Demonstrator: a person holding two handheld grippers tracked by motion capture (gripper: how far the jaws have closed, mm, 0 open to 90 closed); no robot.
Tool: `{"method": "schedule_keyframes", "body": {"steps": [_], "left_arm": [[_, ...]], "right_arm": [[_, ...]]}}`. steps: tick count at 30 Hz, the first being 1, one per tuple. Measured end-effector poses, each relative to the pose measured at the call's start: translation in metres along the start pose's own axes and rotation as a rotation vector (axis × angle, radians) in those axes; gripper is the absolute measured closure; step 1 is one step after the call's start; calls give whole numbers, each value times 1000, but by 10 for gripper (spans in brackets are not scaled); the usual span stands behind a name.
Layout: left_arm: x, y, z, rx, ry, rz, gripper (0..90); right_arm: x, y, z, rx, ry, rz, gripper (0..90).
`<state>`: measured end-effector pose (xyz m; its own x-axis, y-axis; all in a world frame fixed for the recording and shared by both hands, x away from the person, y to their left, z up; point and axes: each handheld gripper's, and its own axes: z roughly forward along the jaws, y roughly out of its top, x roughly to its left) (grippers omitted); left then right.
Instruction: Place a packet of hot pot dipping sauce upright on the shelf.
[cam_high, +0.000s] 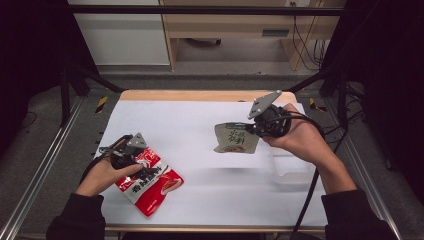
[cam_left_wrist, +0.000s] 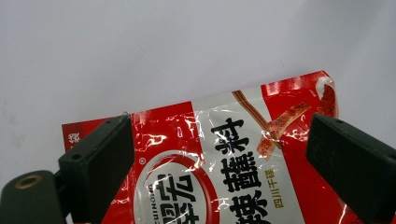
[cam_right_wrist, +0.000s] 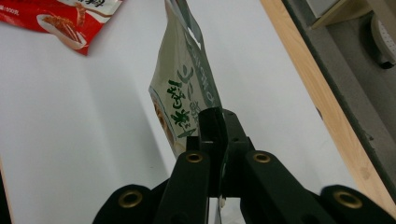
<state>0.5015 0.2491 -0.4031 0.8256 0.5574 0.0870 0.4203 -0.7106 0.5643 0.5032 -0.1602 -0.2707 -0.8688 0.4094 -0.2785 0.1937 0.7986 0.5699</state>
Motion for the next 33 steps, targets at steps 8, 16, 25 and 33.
{"method": "schedule_keyframes", "body": {"steps": [8, 16, 25, 33], "left_arm": [[2, -2, -1, -2, 7, -9, 82], [1, -3, 0, 2, 4, -8, 81], [4, -4, -2, -1, 7, -14, 78], [4, -5, -1, 2, 6, -20, 78]], "right_arm": [[-13, -8, -19, -13, -29, 17, 900], [-28, -20, -38, -36, -71, 62, 900], [-41, -28, -53, -32, -109, 79, 900], [-51, -43, -59, -38, -132, 103, 900]]}}
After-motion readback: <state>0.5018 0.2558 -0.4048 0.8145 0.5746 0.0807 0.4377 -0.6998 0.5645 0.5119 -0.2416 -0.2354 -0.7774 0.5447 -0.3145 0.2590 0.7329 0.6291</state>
